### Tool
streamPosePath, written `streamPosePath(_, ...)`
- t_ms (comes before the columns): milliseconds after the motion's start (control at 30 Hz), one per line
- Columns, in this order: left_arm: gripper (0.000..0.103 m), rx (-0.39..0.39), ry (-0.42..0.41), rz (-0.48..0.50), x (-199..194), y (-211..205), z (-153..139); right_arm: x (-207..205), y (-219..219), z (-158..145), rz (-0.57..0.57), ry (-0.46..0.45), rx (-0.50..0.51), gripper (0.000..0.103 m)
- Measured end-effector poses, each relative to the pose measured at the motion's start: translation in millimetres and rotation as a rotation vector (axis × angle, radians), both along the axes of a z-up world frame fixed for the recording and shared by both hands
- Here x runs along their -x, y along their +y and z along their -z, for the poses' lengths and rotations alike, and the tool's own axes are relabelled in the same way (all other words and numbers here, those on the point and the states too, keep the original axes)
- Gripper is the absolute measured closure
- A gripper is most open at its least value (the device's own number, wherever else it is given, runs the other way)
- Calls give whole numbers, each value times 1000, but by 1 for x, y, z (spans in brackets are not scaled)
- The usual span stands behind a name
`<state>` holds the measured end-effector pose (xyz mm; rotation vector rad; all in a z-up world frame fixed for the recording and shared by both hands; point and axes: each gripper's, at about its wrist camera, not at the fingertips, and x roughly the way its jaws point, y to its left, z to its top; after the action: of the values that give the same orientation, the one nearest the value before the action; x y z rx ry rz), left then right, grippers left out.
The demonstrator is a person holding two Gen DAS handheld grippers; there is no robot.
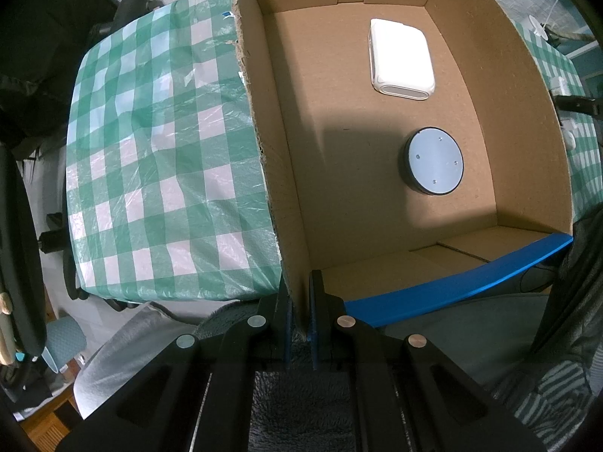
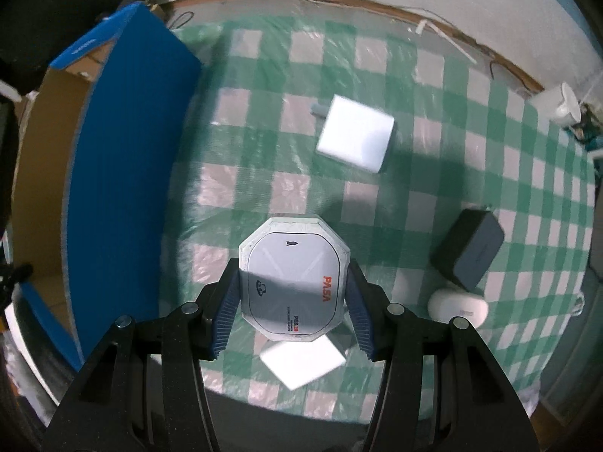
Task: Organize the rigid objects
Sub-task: 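Carry the PALSA device with the right gripper and drop it into the box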
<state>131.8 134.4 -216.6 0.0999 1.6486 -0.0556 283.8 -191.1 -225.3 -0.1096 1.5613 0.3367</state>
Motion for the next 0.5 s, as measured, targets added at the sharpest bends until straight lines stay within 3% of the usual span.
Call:
streamPosePath(167,97,0,-1,-2,0,0,0,4,12,-36,-55,-23,-34,50)
streamPosePath(500,97,0,-1,0,-1,0,0,20,62,-79,-171,-67,-113,50)
